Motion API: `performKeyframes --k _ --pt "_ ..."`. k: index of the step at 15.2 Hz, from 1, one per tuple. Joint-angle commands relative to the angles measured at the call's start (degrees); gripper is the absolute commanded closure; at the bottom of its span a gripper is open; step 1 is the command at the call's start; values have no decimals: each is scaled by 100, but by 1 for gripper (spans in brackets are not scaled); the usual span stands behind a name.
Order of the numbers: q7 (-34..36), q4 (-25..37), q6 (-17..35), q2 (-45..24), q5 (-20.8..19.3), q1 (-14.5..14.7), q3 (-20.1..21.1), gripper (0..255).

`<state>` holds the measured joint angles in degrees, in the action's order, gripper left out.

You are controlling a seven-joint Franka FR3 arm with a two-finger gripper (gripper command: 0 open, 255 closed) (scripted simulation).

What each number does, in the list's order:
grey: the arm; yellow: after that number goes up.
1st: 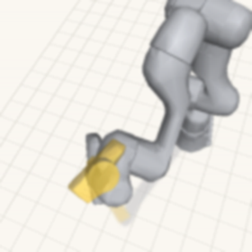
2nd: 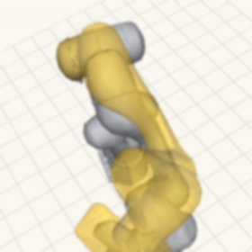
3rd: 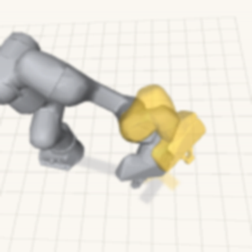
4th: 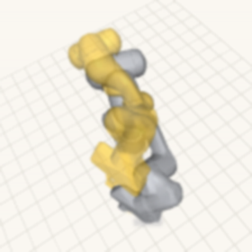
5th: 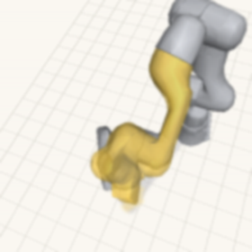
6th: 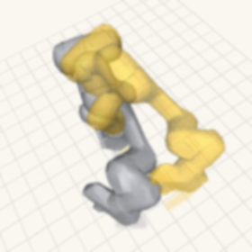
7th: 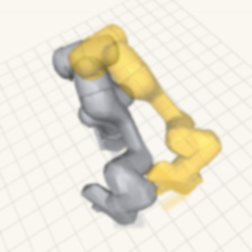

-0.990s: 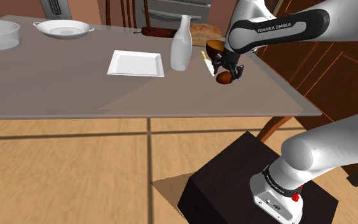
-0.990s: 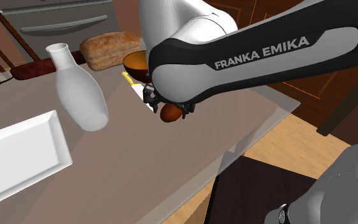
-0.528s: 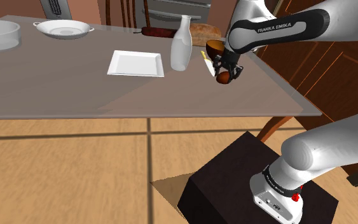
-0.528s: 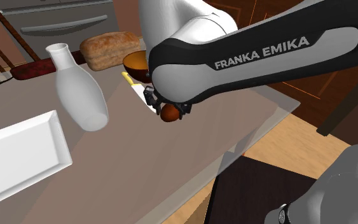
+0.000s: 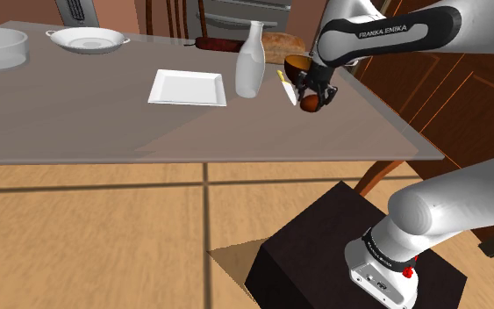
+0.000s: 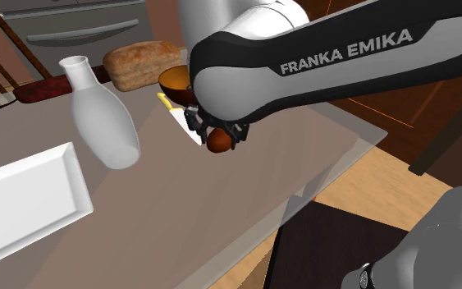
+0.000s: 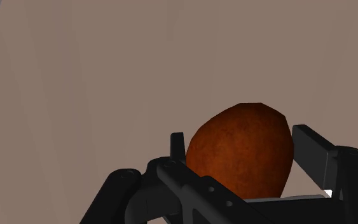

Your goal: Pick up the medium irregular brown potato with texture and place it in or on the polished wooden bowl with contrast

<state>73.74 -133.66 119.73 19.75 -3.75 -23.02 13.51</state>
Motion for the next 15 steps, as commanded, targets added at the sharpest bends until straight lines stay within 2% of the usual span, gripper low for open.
performKeyframes --k 1,15 --pt "-18 116 -157 41 14 5 -5 255" --pt "-160 1084 -1240 166 56 0 -60 255"
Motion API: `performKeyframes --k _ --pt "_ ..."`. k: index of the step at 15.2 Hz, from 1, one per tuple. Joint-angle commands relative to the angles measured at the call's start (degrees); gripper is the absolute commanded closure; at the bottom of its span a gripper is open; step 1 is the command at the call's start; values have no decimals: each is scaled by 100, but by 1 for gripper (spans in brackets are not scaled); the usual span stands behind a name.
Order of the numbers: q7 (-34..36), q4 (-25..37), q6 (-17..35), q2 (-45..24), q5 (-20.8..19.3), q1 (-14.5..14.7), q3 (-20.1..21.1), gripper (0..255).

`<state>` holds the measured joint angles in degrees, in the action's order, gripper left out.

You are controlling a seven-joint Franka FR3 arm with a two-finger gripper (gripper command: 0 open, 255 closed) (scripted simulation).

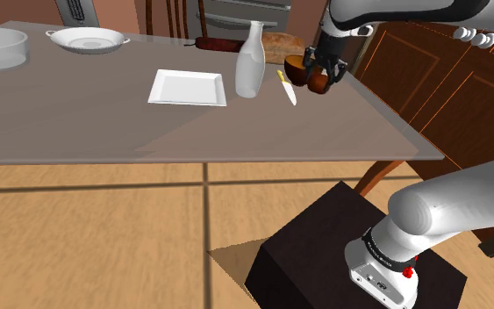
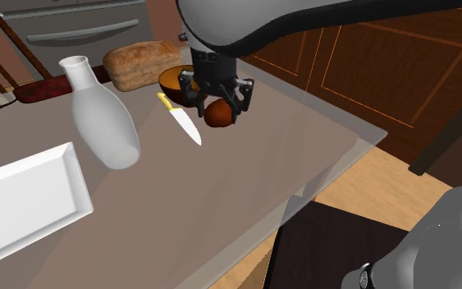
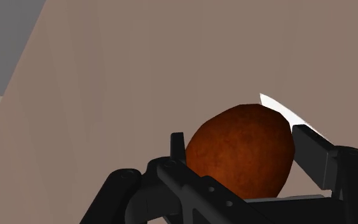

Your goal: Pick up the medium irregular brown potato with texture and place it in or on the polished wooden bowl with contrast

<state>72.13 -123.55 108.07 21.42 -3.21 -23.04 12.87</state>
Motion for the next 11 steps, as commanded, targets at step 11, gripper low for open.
performKeyframes --k 11 --pt "-77 992 -912 -80 -7 -20 -14 255"
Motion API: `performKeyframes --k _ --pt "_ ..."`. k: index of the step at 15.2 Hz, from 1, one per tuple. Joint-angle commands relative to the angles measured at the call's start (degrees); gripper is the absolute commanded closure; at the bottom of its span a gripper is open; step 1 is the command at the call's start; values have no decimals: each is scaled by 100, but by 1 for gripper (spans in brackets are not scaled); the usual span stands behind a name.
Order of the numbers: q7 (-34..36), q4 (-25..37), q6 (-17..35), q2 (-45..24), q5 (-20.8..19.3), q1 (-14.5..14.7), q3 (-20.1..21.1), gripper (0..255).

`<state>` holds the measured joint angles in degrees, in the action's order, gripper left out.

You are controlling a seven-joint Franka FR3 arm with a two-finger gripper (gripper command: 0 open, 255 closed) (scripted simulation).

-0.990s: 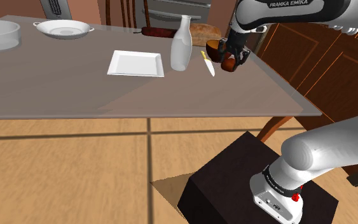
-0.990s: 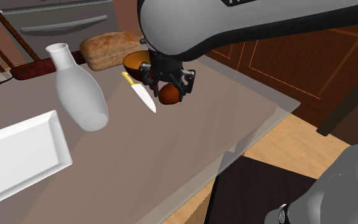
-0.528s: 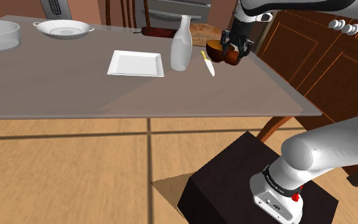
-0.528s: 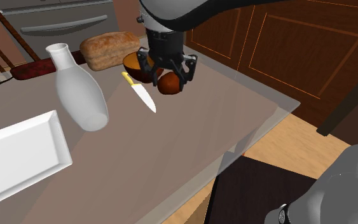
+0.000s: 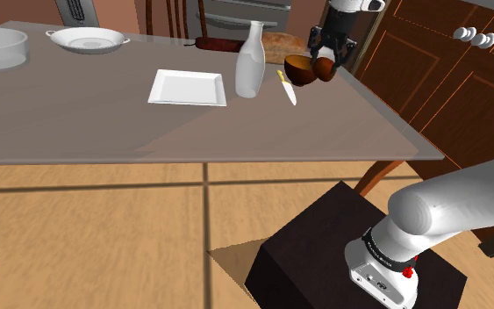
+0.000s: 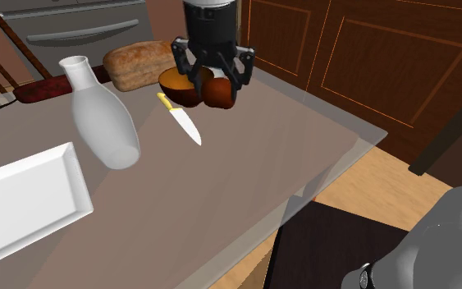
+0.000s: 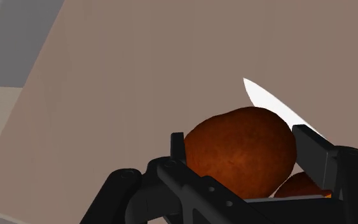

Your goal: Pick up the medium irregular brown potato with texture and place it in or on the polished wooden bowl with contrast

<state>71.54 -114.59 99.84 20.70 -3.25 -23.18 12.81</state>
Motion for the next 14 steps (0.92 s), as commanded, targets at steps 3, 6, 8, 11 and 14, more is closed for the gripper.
performKeyframes --k 3,6,8,11,14 --pt "-32 326 -282 -46 -9 -12 -9 255" --pt "-153 917 -264 -654 -140 -116 -70 255" --pt "-229 1355 -284 -1072 -224 -175 -105 255" --pt "-340 2094 -370 -1724 -347 -247 -151 255" --pt "-449 2955 -533 -2424 -471 -292 -192 255"
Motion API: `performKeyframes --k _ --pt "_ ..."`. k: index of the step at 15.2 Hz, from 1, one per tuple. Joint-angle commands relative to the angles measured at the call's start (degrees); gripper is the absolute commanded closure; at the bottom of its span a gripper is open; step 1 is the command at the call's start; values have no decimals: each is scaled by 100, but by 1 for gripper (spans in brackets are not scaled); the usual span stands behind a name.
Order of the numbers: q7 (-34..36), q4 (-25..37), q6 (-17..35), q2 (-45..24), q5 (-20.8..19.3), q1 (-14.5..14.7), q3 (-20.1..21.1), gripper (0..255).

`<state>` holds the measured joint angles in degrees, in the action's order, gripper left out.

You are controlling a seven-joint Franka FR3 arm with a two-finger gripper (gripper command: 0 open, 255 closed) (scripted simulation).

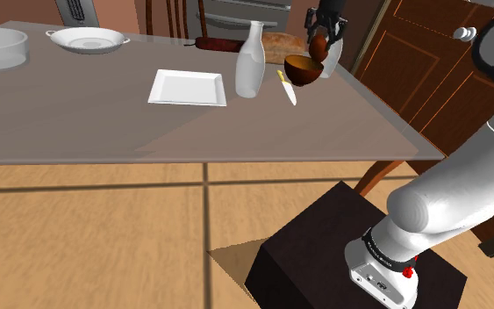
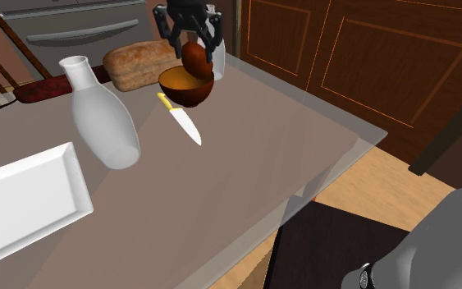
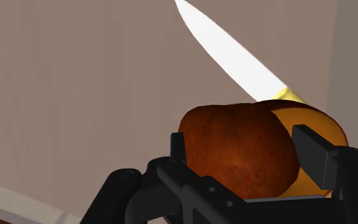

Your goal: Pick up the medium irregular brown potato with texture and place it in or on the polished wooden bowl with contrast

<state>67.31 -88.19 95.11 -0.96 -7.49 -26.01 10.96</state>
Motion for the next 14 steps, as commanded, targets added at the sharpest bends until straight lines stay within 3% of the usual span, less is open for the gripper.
performKeyframes --k 1,6,9,14 --pt "-65 639 -135 -505 -89 -17 -21 255" --pt "-286 2731 -754 -1972 -315 25 -99 255" --pt "-507 5009 -1618 -3365 -498 208 -193 255" --pt "-396 3558 -792 -2751 -403 42 -153 255"
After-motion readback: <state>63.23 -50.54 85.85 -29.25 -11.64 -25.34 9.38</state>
